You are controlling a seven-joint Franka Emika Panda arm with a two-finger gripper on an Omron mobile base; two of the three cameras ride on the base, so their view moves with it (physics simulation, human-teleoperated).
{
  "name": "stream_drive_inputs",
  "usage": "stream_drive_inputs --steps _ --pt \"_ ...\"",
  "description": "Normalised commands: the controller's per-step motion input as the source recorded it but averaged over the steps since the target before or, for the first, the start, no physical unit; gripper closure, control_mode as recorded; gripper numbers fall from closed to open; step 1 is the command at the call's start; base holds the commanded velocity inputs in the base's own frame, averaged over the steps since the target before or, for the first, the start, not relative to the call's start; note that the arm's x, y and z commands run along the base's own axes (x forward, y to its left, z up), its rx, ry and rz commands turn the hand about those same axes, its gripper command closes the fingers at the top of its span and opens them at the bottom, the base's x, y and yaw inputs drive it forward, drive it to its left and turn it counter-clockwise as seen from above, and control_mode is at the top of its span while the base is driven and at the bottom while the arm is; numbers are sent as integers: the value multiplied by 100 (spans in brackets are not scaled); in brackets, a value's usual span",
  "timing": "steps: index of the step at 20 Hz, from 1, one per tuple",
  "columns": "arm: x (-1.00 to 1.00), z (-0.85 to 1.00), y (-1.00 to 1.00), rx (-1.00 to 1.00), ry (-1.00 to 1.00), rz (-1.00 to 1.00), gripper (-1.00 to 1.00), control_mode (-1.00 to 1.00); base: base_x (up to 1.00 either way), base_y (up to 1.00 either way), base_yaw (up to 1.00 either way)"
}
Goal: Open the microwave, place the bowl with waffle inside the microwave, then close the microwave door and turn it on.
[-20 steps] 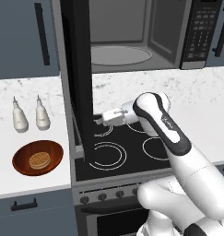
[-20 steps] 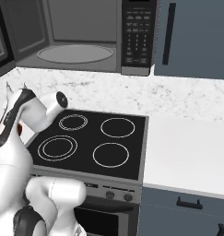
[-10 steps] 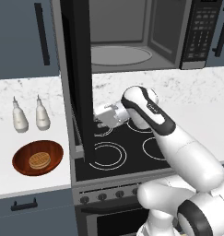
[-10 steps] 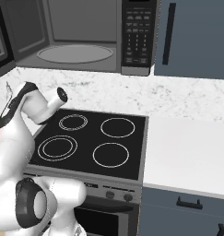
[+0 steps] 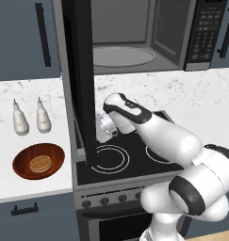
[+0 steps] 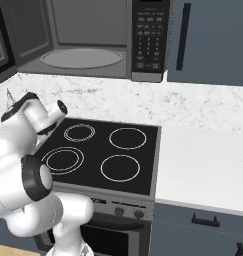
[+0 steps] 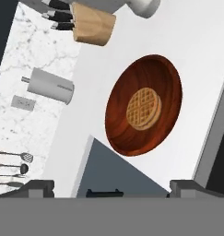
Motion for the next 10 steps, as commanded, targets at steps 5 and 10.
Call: stream_drive_inputs --steps 5,10 --pt "14 -59 45 -8 5 0 -100 -100 0 0 0" --pt "6 -30 29 -7 0 -1 -100 -100 0 0 0"
